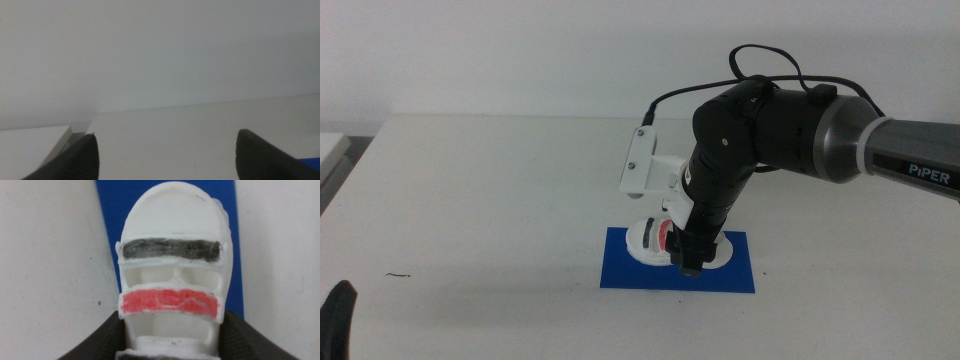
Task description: Use one arm to grab the shoe from the table and place it on the mat.
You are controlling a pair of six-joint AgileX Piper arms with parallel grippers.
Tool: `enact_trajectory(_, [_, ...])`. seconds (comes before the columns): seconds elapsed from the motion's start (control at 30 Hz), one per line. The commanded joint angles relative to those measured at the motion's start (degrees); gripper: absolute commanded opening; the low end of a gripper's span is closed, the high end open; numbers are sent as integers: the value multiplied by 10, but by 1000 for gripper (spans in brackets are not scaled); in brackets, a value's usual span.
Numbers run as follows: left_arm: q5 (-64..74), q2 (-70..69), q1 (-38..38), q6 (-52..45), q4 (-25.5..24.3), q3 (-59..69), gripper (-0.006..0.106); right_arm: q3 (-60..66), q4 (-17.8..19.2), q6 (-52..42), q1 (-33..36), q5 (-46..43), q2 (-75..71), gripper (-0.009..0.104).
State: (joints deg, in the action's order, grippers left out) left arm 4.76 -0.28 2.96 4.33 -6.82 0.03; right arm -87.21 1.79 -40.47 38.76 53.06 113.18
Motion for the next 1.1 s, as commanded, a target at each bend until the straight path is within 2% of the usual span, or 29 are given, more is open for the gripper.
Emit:
enact_trajectory(0.0, [-7,3,0,1,1,0,94,-4,-6,-54,2,-5,3,6])
enact_trajectory(0.23, [-7,3,0,1,1,0,94,-4,-9,-39,0,-10,28,6])
enact_trajectory(0.57, [-7,3,0,1,1,0,94,-4,6,-39,-5,-49,58,9])
enact_trajectory(0.63, [-7,3,0,1,1,0,94,-4,8,-39,-5,-51,61,15])
enact_trajectory(0.7, [-7,3,0,1,1,0,94,-4,8,-39,-5,-51,64,27])
enact_trajectory(0.73, [-7,3,0,1,1,0,94,-4,8,-34,-5,-51,65,43])
enact_trajectory(0.77, [-7,3,0,1,1,0,94,-4,8,-25,-5,-52,65,53])
enact_trajectory(0.9, [-7,3,0,1,1,0,94,-4,19,6,-5,-64,44,80])
enact_trajectory(0.93, [-7,3,0,1,1,0,94,-4,27,28,-5,-65,28,83])
enact_trajectory(1.07, [-7,3,0,1,1,0,94,27,46,154,-14,-71,-90,83])
